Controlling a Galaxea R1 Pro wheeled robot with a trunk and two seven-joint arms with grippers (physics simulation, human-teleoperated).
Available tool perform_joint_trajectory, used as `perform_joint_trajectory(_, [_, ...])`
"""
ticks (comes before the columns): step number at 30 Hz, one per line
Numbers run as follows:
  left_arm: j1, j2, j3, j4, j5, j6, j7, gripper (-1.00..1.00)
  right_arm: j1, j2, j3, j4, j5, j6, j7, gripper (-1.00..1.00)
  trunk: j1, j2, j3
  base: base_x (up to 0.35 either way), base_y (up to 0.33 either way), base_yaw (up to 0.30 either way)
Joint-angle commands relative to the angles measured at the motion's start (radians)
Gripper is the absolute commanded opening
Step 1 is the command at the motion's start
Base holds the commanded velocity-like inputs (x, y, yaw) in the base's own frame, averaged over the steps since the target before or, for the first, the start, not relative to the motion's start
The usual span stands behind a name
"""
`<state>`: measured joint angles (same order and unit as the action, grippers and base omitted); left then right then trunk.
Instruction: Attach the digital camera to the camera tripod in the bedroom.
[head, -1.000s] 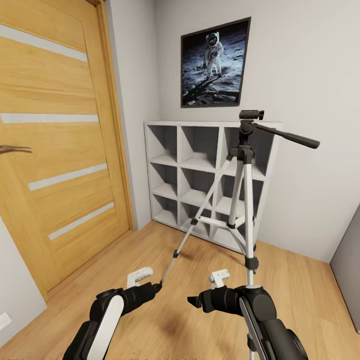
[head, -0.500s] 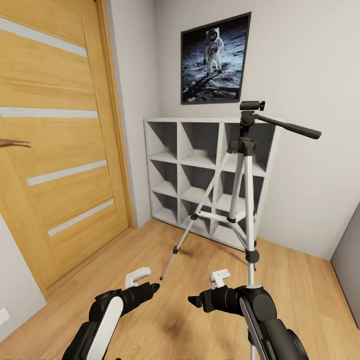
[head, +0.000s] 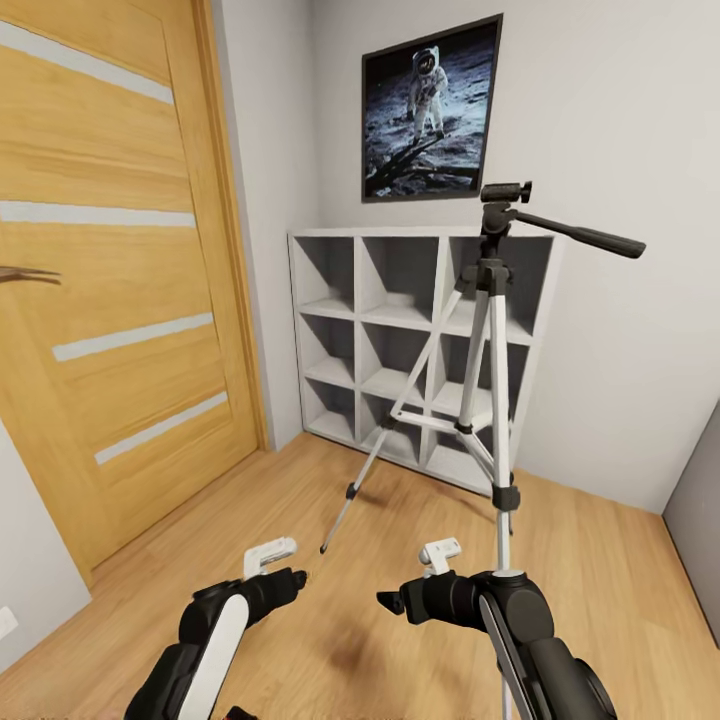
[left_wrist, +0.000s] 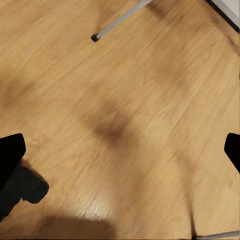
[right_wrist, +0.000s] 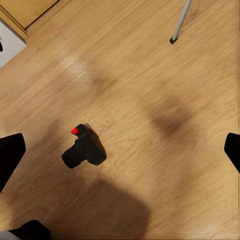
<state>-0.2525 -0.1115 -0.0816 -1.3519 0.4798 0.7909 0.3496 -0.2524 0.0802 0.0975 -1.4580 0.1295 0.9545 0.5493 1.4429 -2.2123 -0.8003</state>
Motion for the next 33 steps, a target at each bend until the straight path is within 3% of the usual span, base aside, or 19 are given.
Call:
perform_joint_trajectory(1, [-0.001,0.000,-0.001,-0.001,0.006,0.002,0.026,1.00,-0.001,0.001,-0.001,-0.001,0.010,0.003,0.006,1.00,0.004,-0.008,-0.004,0.000,0.000,0.000])
perform_joint_trajectory(7, [0.000,-0.003,-0.002,0.014,-0.006,0.002,0.133,1.00,-0.001,-0.001,-0.001,-0.006,0.009,0.008,-0.008,1.00,0.027,-0.050,-0.023,0.000,0.000,0.000])
perform_joint_trajectory(33, [-0.001,-0.006,-0.002,0.020,-0.007,0.001,0.151,1.00,-0.001,-0.002,0.001,-0.057,-0.004,0.076,0.030,1.00,0.126,-0.232,-0.105,0.000,0.000,0.000])
